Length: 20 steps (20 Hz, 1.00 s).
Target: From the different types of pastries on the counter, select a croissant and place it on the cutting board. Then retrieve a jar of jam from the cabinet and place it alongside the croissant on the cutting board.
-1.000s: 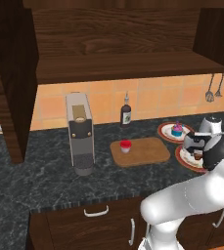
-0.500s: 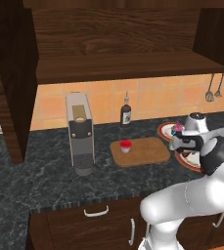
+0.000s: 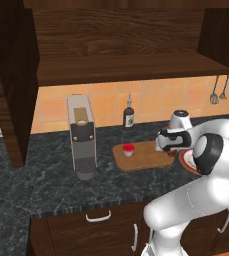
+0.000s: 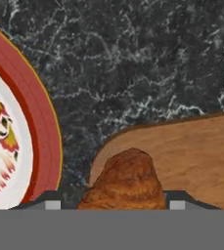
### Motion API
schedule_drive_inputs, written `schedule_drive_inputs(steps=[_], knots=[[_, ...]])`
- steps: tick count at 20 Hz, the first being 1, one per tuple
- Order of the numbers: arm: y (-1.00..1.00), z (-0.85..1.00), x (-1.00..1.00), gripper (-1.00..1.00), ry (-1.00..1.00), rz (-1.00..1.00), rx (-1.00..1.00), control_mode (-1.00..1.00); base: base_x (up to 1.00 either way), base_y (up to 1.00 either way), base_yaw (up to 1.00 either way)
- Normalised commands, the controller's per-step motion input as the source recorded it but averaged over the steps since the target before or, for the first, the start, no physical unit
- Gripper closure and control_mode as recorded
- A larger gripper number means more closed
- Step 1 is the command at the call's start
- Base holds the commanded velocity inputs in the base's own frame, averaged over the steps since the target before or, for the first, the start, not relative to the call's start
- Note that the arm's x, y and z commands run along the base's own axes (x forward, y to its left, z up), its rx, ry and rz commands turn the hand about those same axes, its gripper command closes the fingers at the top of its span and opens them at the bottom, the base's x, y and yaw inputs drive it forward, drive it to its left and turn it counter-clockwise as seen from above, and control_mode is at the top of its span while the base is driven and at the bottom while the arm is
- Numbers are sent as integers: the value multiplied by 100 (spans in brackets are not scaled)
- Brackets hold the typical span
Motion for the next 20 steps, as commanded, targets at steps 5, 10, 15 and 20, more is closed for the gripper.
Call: schedule_drive_inputs(steps=[5, 10, 15, 20], knots=[[74, 0, 17, 100, 0, 15, 0, -100, 0, 0, 0], [59, -6, 24, 100, 0, 16, 0, -100, 0, 0, 0], [5, -51, 26, 100, 0, 16, 0, -100, 0, 0, 0], [2, -42, 29, 100, -2, 13, 0, -100, 0, 0, 0]])
